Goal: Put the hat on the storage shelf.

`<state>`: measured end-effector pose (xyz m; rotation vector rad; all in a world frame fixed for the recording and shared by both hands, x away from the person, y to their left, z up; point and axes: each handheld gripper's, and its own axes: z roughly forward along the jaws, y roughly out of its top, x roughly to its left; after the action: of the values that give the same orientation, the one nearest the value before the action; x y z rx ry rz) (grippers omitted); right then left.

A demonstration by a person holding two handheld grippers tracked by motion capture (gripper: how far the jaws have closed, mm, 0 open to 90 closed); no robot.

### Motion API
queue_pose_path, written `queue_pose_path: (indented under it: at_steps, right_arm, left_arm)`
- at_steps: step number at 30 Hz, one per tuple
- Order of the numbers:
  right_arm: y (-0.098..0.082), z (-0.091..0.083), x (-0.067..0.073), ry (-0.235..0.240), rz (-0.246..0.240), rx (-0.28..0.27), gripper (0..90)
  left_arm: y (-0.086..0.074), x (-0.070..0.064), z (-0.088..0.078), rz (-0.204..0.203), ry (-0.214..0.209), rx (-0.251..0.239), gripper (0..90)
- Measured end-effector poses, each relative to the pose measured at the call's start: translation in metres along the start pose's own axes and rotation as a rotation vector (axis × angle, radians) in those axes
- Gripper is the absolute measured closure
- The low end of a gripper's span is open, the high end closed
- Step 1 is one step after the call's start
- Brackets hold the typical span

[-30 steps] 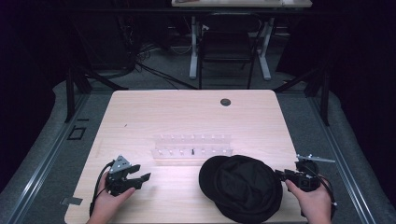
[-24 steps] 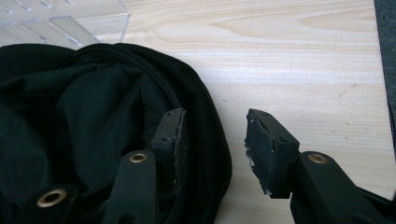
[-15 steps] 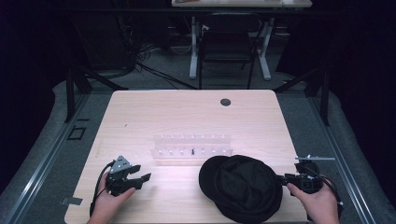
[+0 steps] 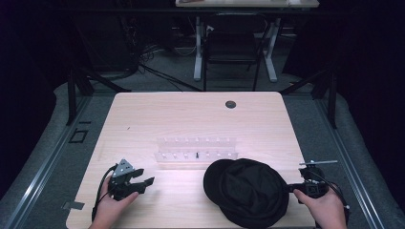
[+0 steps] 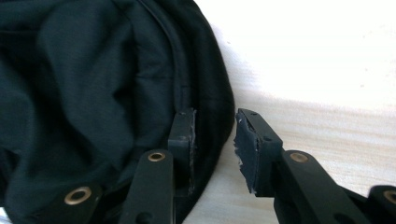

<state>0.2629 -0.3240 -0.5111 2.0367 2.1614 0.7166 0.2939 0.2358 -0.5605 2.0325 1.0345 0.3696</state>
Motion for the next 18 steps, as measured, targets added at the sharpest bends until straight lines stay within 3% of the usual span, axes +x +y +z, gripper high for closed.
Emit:
queue_pose_path:
  at_steps: [5,9,18]
  right_arm:
    - [-0.001,0.005,-0.003,0.029,0.014,0.031,78.1]
    - [0.004,0.005,-0.002,0.023,-0.009,0.048,85.8]
    - [0.024,0.007,-0.002,-0.021,-0.029,0.058,86.9]
  left_arm:
    - [0.0,0.0,0.0,0.0,0.001,0.0,41.5]
    - [0.0,0.0,0.001,0.0,0.002,0.002,41.6]
    - [0.0,0.0,0.001,-0.001,0.002,0.002,41.6]
